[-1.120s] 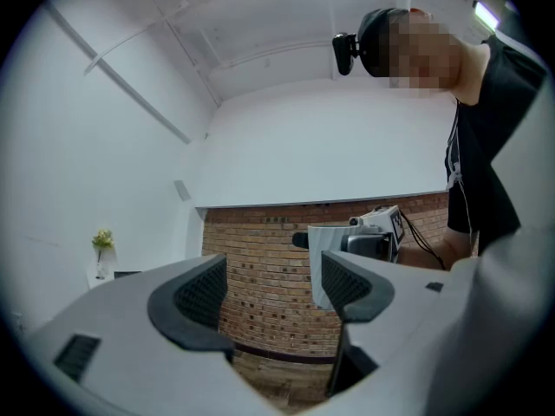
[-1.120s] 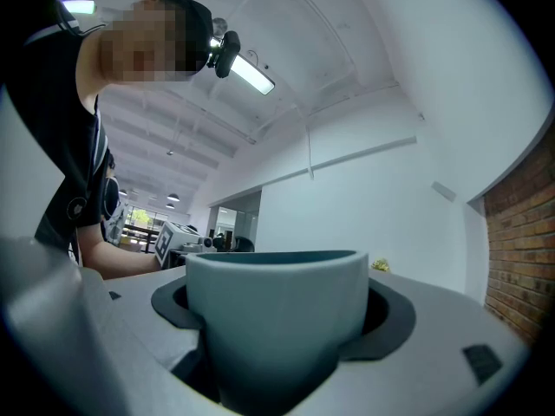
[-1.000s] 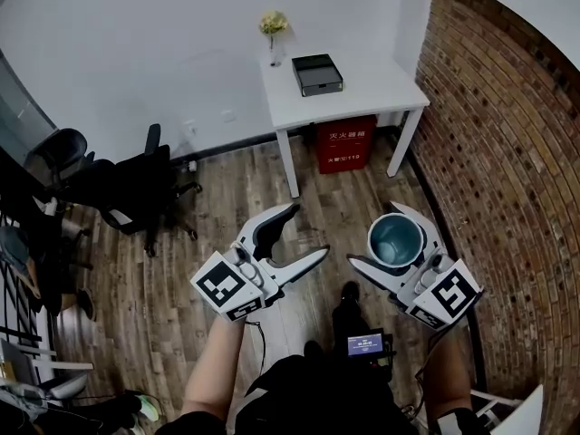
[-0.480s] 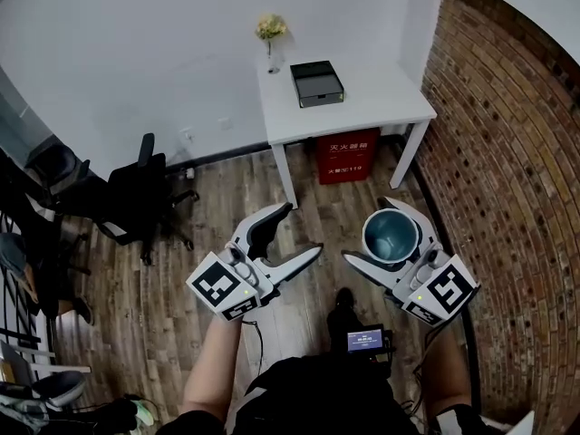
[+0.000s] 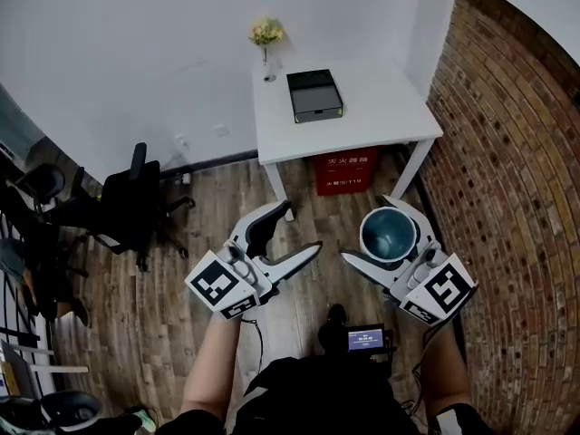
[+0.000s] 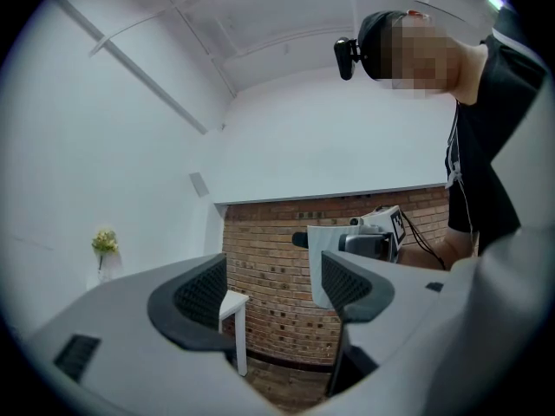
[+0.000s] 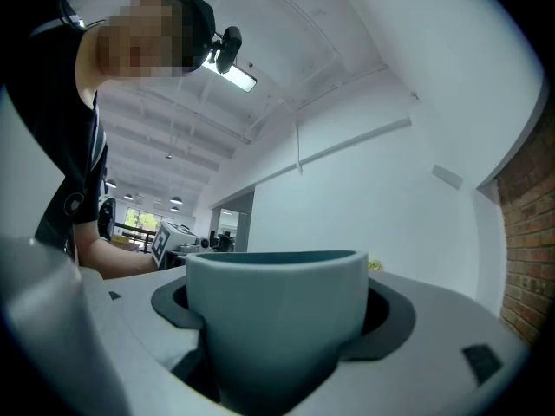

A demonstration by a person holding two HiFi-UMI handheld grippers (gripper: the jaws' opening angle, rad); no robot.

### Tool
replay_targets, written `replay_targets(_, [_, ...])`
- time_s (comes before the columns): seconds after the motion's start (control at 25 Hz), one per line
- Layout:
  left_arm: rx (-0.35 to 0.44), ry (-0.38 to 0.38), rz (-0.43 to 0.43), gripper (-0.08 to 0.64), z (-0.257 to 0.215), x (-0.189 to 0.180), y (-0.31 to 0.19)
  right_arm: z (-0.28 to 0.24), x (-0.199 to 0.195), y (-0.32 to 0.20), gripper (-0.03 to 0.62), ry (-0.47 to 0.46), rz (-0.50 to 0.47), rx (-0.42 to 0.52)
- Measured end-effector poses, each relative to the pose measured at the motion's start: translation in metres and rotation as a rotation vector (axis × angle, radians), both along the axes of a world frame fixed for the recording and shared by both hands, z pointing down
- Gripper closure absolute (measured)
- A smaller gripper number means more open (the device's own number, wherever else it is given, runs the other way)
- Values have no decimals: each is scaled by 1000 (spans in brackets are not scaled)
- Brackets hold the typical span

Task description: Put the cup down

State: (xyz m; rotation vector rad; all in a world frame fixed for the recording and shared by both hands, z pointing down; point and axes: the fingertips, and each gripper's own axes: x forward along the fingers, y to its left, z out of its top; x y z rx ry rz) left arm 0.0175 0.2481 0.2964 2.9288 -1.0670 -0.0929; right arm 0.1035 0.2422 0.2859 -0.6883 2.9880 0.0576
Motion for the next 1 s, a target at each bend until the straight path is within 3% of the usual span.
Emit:
replay_targets(0.52, [15,-4,-46,229,-9,15,-114,-6,9,-113,173,17,-46,19])
replay_targets(1.0, [-18,2,-105,228,6,-18,-168,8,-10,-170,173,17,-74,-18])
